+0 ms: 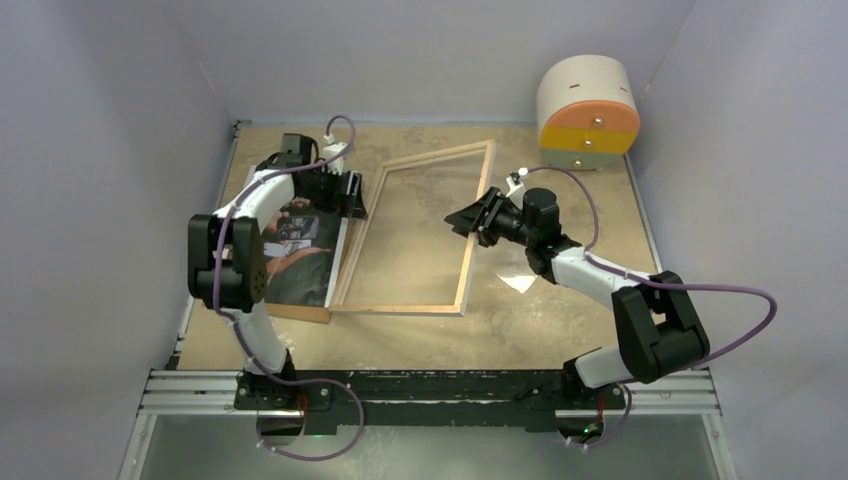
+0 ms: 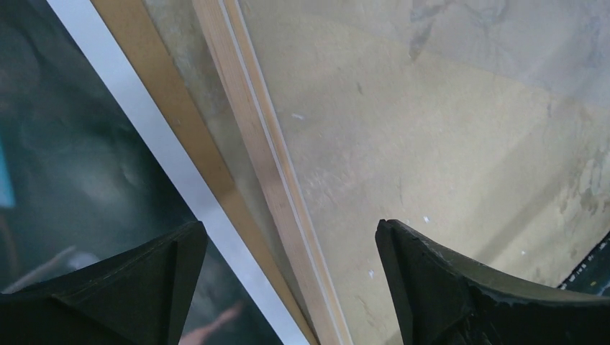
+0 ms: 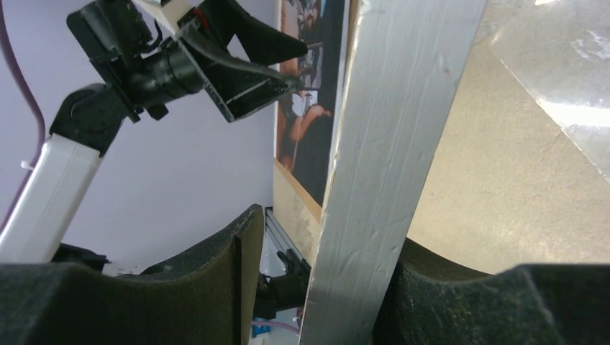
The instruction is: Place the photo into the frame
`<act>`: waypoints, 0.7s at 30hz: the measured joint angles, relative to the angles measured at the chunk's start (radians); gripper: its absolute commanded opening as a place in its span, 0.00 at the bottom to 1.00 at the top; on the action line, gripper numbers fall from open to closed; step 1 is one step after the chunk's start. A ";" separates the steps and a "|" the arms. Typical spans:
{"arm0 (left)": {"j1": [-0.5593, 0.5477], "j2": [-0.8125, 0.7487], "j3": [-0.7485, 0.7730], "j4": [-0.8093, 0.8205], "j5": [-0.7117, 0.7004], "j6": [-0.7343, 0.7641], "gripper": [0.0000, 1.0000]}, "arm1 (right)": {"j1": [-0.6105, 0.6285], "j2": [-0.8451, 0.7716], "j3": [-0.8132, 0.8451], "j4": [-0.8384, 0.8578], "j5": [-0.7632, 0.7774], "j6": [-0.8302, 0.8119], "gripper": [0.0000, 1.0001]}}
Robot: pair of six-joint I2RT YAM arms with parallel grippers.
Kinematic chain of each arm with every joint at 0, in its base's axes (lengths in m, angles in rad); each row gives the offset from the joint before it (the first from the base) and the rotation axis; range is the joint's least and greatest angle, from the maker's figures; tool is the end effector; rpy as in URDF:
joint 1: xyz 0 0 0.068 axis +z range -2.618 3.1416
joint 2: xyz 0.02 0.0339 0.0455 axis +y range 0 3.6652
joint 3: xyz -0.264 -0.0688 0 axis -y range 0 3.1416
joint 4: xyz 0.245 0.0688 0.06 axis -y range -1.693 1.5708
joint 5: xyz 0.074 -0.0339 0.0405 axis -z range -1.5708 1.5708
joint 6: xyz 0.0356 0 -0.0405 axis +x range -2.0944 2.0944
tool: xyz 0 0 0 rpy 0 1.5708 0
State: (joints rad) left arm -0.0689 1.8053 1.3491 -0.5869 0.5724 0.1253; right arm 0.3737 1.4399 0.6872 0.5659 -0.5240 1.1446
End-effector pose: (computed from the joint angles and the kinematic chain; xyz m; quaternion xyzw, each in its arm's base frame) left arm 0.3778 -0.0454 0.2264 0.1631 0.9146 -0.2654 0.2578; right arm 0.2806 0.1292 0.2321 0.1265 0.7513 0.5689 0.3098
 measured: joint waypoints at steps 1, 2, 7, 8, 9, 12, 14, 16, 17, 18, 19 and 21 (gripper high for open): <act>-0.002 0.028 0.011 0.017 0.001 0.001 0.96 | 0.000 0.000 0.000 -0.006 0.000 -0.009 0.50; -0.003 0.049 0.018 0.031 0.000 0.005 0.96 | 0.000 0.000 0.002 -0.019 0.000 -0.021 0.49; -0.012 0.081 0.016 0.068 -0.019 0.059 0.81 | -0.014 0.035 0.042 -0.132 0.004 -0.084 0.47; -0.014 0.080 0.008 0.080 -0.024 0.074 0.79 | -0.017 0.050 0.056 -0.161 0.005 -0.104 0.49; -0.018 0.080 -0.004 0.095 -0.031 0.087 0.78 | -0.020 0.066 0.072 -0.194 0.008 -0.129 0.50; -0.037 0.080 -0.062 0.120 -0.063 0.129 0.75 | -0.026 0.105 0.107 -0.277 0.020 -0.198 0.53; -0.060 0.080 -0.107 0.130 -0.092 0.152 0.72 | -0.030 0.123 0.120 -0.316 0.035 -0.237 0.56; -0.087 0.073 -0.132 0.149 -0.128 0.179 0.70 | -0.034 0.138 0.129 -0.346 0.043 -0.267 0.59; -0.097 0.068 -0.138 0.159 -0.136 0.185 0.69 | -0.036 0.145 0.135 -0.356 0.045 -0.280 0.61; -0.105 0.068 -0.143 0.169 -0.143 0.192 0.69 | -0.040 0.158 0.145 -0.370 0.048 -0.294 0.63; -0.111 0.068 -0.149 0.176 -0.153 0.196 0.69 | -0.041 0.171 0.158 -0.388 0.054 -0.307 0.65; -0.118 0.064 -0.158 0.187 -0.164 0.208 0.69 | -0.046 0.206 0.193 -0.423 0.065 -0.336 0.66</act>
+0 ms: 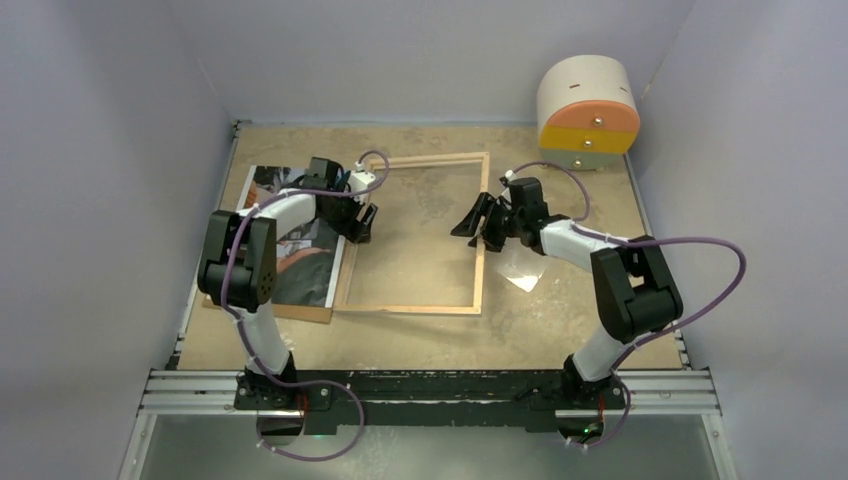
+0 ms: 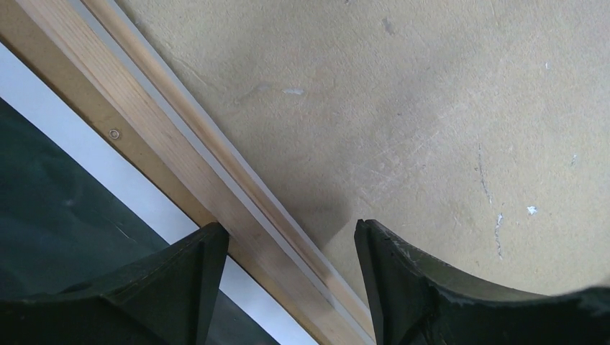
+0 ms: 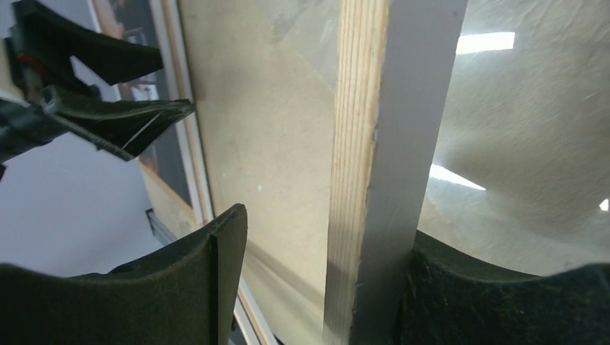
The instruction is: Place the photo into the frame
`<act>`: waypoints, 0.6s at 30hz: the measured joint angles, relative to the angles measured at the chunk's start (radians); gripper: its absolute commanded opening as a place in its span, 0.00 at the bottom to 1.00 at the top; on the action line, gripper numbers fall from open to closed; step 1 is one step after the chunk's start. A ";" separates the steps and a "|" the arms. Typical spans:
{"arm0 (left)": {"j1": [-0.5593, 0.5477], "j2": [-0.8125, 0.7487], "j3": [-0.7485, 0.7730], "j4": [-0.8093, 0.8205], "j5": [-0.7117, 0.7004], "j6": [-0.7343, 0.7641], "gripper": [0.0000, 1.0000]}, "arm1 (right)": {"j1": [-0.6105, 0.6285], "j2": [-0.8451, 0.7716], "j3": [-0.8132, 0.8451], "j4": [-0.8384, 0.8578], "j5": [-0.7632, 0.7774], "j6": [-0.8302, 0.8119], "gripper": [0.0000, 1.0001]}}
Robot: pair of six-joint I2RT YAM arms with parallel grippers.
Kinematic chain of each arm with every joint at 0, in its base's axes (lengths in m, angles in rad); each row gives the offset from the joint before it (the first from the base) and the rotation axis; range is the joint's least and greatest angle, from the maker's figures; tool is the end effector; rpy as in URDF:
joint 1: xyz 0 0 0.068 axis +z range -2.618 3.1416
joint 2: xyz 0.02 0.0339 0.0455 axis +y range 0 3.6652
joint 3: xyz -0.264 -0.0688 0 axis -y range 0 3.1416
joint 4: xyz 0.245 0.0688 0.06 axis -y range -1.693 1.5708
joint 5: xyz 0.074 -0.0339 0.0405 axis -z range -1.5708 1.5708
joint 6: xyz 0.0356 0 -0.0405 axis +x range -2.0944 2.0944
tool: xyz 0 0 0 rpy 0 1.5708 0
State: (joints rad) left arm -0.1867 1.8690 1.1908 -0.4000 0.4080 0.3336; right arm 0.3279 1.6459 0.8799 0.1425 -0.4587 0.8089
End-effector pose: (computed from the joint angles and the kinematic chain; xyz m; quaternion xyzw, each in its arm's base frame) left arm 0.3673 -0.0838 0.1649 0.2920 0.9051 -0.1784 0.2525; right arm 0.3206 0.1257 0.1883 0.1057 0.8664 0.4096 0.2654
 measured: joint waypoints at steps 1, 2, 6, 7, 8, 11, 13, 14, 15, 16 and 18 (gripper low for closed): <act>-0.002 -0.004 -0.008 0.008 -0.001 0.003 0.69 | -0.003 0.014 0.013 -0.013 0.005 -0.009 0.66; -0.004 -0.008 -0.015 0.014 -0.003 0.008 0.69 | -0.007 0.031 0.026 -0.026 0.015 -0.019 0.66; -0.029 -0.028 -0.051 0.046 -0.022 0.031 0.69 | -0.034 0.059 0.041 -0.054 0.045 -0.036 0.63; -0.039 -0.031 -0.057 0.051 -0.029 0.037 0.69 | -0.045 0.063 0.040 -0.059 0.050 -0.036 0.62; -0.050 -0.033 -0.061 0.056 -0.035 0.044 0.69 | -0.056 0.064 0.039 -0.060 0.052 -0.035 0.61; -0.089 -0.034 -0.076 0.069 -0.040 0.053 0.70 | -0.095 0.062 0.015 -0.053 0.058 -0.028 0.64; -0.122 -0.037 -0.082 0.074 -0.045 0.057 0.70 | -0.116 0.062 -0.003 -0.055 0.073 -0.028 0.66; -0.142 -0.040 -0.090 0.081 -0.055 0.064 0.70 | -0.123 0.062 -0.008 -0.061 0.078 -0.032 0.67; -0.154 -0.041 -0.090 0.081 -0.057 0.064 0.70 | -0.129 0.063 -0.013 -0.070 0.084 -0.039 0.68; -0.171 -0.045 -0.099 0.086 -0.069 0.071 0.70 | -0.135 0.062 -0.014 -0.077 0.084 -0.042 0.68; -0.187 -0.054 -0.115 0.097 -0.087 0.078 0.70 | -0.138 0.060 -0.014 -0.078 0.084 -0.060 0.69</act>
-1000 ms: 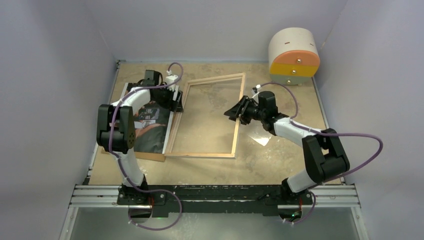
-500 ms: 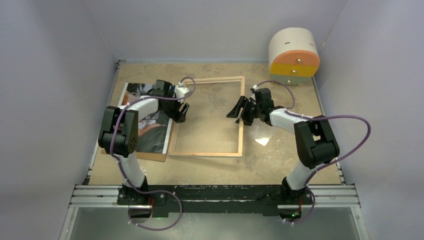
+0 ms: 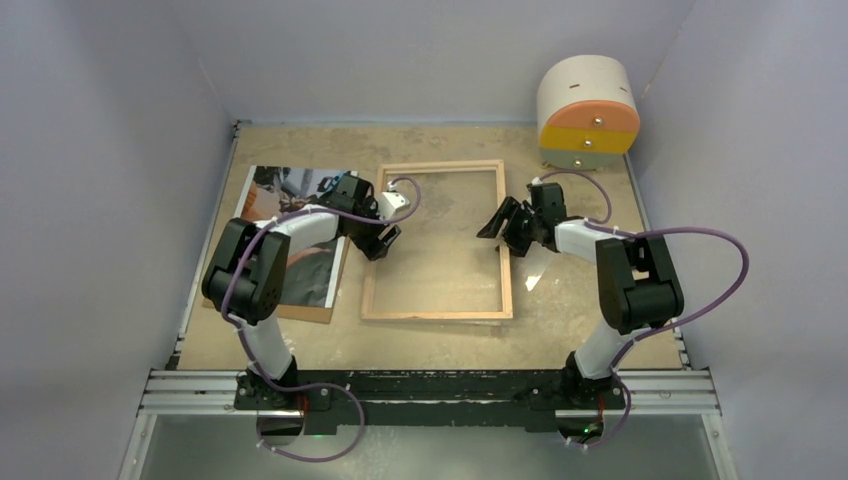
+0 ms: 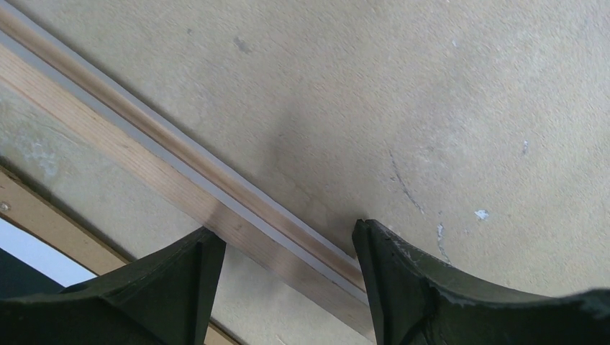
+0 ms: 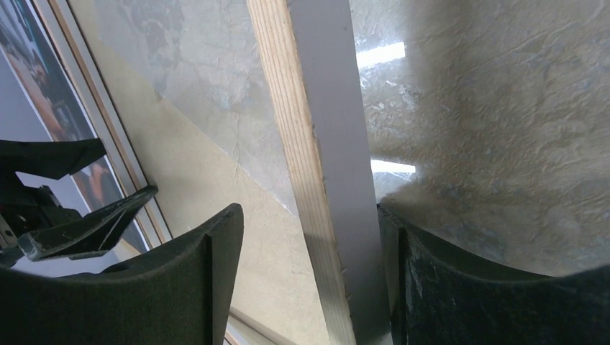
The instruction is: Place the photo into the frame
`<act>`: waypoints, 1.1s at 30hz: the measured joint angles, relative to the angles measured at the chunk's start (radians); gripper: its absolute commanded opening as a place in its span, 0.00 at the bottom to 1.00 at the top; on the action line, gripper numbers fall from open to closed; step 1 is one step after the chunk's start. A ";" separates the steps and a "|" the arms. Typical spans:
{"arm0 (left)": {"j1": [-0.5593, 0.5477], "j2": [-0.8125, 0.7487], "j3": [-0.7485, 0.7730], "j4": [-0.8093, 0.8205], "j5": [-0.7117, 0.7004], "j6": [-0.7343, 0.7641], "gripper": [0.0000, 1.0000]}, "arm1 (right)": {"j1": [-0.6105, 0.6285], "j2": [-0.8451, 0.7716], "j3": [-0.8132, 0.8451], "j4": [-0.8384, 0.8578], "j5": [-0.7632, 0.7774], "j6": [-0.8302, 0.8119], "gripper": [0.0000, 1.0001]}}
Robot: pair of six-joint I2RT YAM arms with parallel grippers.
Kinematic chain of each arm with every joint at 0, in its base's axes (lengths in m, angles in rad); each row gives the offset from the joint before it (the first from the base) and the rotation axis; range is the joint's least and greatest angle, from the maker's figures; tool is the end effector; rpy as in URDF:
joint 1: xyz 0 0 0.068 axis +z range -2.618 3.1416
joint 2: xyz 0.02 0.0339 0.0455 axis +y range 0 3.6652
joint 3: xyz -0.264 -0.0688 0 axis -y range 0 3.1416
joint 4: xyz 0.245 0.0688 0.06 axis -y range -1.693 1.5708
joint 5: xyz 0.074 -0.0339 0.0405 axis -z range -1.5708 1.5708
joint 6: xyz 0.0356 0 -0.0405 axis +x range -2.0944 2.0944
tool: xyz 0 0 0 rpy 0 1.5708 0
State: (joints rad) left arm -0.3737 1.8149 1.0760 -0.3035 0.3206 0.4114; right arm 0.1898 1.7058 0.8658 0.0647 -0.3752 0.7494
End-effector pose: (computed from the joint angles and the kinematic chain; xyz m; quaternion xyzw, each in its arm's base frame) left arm 0.3307 -0.1417 0.1559 0.4030 0.8645 -0.1492 0.2606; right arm 0.3317 0.0770 0.1577 0.1807 0.8905 0.3255 0.2615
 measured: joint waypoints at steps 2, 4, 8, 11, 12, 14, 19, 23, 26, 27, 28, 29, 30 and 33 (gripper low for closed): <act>-0.009 -0.011 -0.014 0.000 -0.007 0.000 0.70 | -0.001 -0.002 0.000 0.000 0.000 -0.015 0.69; -0.014 -0.020 -0.025 0.000 -0.011 0.000 0.70 | -0.002 -0.002 0.000 0.000 -0.001 -0.028 0.70; -0.020 -0.032 -0.035 -0.011 -0.014 0.001 0.73 | -0.001 -0.002 0.005 -0.005 -0.005 -0.048 0.75; -0.029 -0.040 -0.035 -0.037 -0.014 0.016 0.78 | 0.000 -0.002 0.024 -0.039 0.002 -0.066 0.79; -0.034 -0.042 -0.032 -0.053 -0.013 0.020 0.79 | 0.001 -0.002 0.032 -0.055 0.009 -0.071 0.80; -0.044 -0.043 -0.014 -0.095 -0.011 0.023 0.81 | 0.002 -0.003 0.046 -0.085 0.027 -0.082 0.83; -0.060 0.003 0.113 -0.241 0.001 0.010 0.82 | 0.005 -0.006 0.069 -0.130 0.068 -0.110 0.86; -0.058 0.103 0.298 -0.268 -0.020 -0.010 0.81 | 0.006 -0.017 0.070 -0.158 0.083 -0.125 0.86; -0.058 0.193 0.436 -0.256 -0.032 -0.012 0.80 | 0.021 -0.037 0.061 -0.193 0.099 -0.129 0.86; -0.058 0.215 0.462 -0.252 -0.035 -0.012 0.80 | 0.031 -0.046 0.054 -0.203 0.101 -0.128 0.86; -0.058 0.237 0.484 -0.246 -0.038 -0.013 0.80 | 0.045 -0.055 0.044 -0.213 0.101 -0.128 0.86; -0.056 0.248 0.487 -0.239 -0.039 -0.014 0.79 | 0.056 -0.064 0.036 -0.222 0.101 -0.125 0.85; -0.055 0.253 0.485 -0.237 -0.038 -0.016 0.79 | 0.064 -0.069 0.031 -0.225 0.100 -0.123 0.85; -0.055 0.245 0.418 -0.232 -0.020 -0.019 0.78 | 0.079 -0.073 0.026 -0.233 0.093 -0.120 0.85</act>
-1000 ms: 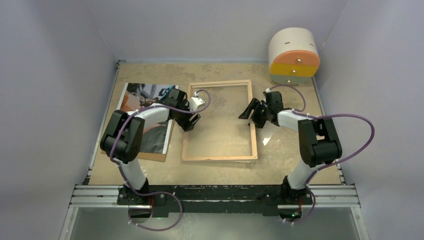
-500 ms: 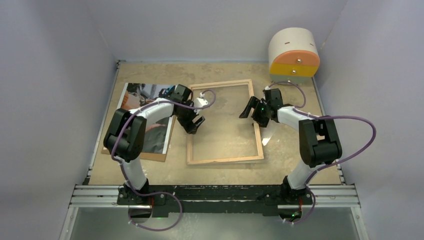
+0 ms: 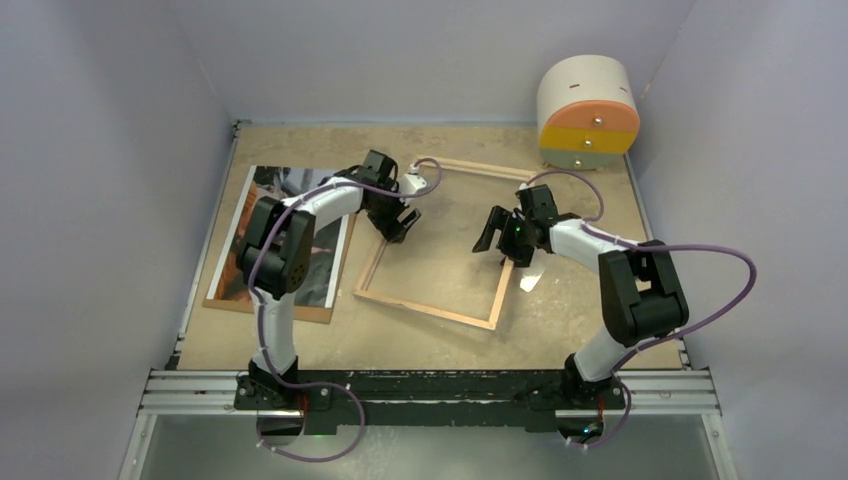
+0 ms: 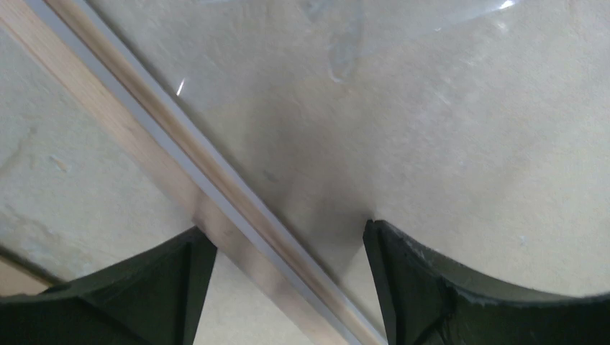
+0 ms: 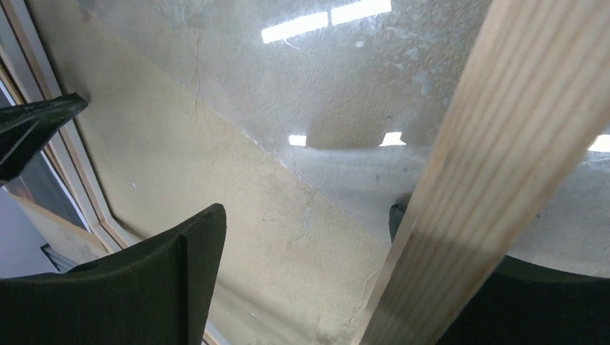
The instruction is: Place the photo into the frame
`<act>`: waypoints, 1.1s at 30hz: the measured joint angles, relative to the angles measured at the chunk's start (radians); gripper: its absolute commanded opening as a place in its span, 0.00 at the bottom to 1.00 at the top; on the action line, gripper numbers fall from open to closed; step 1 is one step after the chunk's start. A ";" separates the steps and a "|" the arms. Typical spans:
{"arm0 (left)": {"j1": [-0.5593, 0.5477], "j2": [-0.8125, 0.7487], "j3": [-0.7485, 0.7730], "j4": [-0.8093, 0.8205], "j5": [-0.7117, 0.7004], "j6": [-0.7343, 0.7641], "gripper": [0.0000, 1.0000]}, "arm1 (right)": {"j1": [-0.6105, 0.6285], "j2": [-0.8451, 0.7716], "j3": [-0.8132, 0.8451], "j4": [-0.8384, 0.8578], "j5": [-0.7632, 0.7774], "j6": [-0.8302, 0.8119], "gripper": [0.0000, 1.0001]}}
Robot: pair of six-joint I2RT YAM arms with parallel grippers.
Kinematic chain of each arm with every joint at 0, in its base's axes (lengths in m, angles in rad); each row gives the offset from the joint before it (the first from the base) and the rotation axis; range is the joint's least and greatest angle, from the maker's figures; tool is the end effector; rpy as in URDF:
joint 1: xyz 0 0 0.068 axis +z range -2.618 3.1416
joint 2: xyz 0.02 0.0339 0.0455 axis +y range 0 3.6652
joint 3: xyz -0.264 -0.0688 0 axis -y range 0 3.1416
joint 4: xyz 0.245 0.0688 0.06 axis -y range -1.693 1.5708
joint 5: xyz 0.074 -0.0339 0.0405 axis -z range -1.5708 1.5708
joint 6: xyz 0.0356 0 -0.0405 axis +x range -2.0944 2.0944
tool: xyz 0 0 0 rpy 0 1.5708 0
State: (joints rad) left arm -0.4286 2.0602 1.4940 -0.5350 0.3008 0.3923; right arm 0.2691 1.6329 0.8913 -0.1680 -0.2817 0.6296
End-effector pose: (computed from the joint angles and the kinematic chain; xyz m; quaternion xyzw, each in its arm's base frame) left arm 0.3885 -0.1891 0.1694 0.4157 0.8678 -0.1499 0.2273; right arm 0.3097 0.0957 0.1703 0.1231 0.9295 0.2592 0.2318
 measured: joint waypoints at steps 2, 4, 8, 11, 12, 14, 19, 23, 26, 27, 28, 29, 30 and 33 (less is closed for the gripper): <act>0.000 -0.026 -0.058 0.023 0.003 0.008 0.78 | 0.000 0.001 0.001 0.000 -0.002 0.000 0.84; 0.000 -0.071 -0.129 0.038 0.009 0.012 0.78 | 0.000 0.004 0.003 0.000 -0.003 0.000 0.84; 0.000 -0.155 -0.245 0.053 0.010 0.014 0.78 | 0.001 0.013 0.011 0.003 -0.005 -0.001 0.85; 0.000 -0.183 -0.282 0.056 0.010 0.015 0.78 | 0.004 0.014 0.011 0.007 -0.005 -0.001 0.86; 0.000 -0.190 -0.292 0.058 0.009 0.015 0.78 | 0.007 0.013 0.011 0.008 -0.004 -0.002 0.86; 0.000 -0.207 -0.310 0.055 0.002 0.015 0.80 | 0.018 0.013 0.011 0.008 -0.004 -0.002 0.87; 0.000 -0.241 -0.335 0.019 -0.030 0.017 0.95 | 0.060 0.015 0.018 0.004 0.006 -0.001 0.89; 0.000 -0.276 -0.336 -0.010 -0.048 0.016 0.96 | 0.092 0.016 0.027 -0.011 0.031 -0.001 0.90; 0.006 -0.301 -0.297 -0.030 -0.024 0.016 0.97 | 0.098 0.016 0.030 -0.016 0.047 -0.001 0.91; 0.009 -0.305 -0.272 -0.030 -0.015 0.016 0.97 | 0.100 0.016 0.030 -0.017 0.053 -0.001 0.91; 0.013 -0.308 -0.252 -0.027 -0.011 0.016 0.97 | 0.100 0.016 0.031 -0.017 0.056 -0.001 0.91; 0.020 -0.312 -0.230 -0.020 -0.008 0.016 0.97 | 0.101 0.016 0.031 -0.017 0.056 -0.001 0.92; 0.029 -0.317 -0.213 -0.010 -0.008 0.017 0.97 | 0.102 0.016 0.031 -0.017 0.056 -0.002 0.92; 0.050 -0.333 -0.193 0.012 0.005 0.018 0.98 | 0.104 0.016 0.031 -0.017 0.056 -0.003 0.97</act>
State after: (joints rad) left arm -0.3790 1.7271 1.3010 -0.5228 0.3058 0.4099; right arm 0.3729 1.6489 0.9226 -0.1852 -0.2260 0.6270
